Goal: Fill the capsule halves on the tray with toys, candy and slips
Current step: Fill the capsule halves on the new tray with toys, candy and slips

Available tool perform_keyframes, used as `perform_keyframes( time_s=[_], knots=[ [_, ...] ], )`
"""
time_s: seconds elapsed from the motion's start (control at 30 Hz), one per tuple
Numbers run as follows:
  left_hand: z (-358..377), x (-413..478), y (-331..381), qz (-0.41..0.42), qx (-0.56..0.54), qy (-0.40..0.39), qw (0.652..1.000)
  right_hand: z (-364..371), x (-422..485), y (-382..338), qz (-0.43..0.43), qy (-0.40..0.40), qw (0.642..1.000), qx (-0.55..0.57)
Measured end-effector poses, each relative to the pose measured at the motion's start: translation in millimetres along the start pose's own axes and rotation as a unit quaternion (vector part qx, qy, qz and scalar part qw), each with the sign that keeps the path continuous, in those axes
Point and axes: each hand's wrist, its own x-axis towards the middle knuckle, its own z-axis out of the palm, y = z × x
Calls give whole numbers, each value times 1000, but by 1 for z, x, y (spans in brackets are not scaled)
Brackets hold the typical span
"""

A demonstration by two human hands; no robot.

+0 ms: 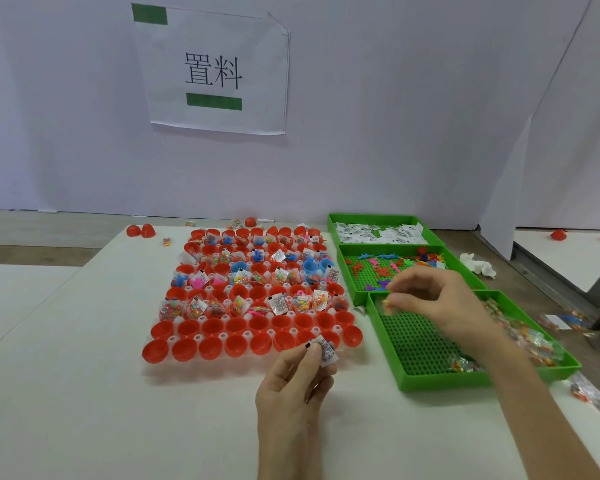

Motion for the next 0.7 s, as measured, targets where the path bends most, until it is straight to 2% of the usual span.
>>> perform_keyframes(
  time_s=[0.07,0.13,0.17,0.4,0.7],
  knots=[
    [1,0,0,1,8,6,1000,25,-7,-15,-39,-105,986,126],
    [0,0,1,2,13,5,1000,51,-12,-22,-54,-191,965,170],
    [-1,0,1,3,12,6,1000,61,-13,-22,-65,-210,962,164],
    [-4,2,1,-5,-13,-2,1000,76,-17,-21,-143,-134,979,55],
    [-7,3,-1,-8,-13,-20,1000,76,-21,-21,-243,-65,967,-52]
  ],
)
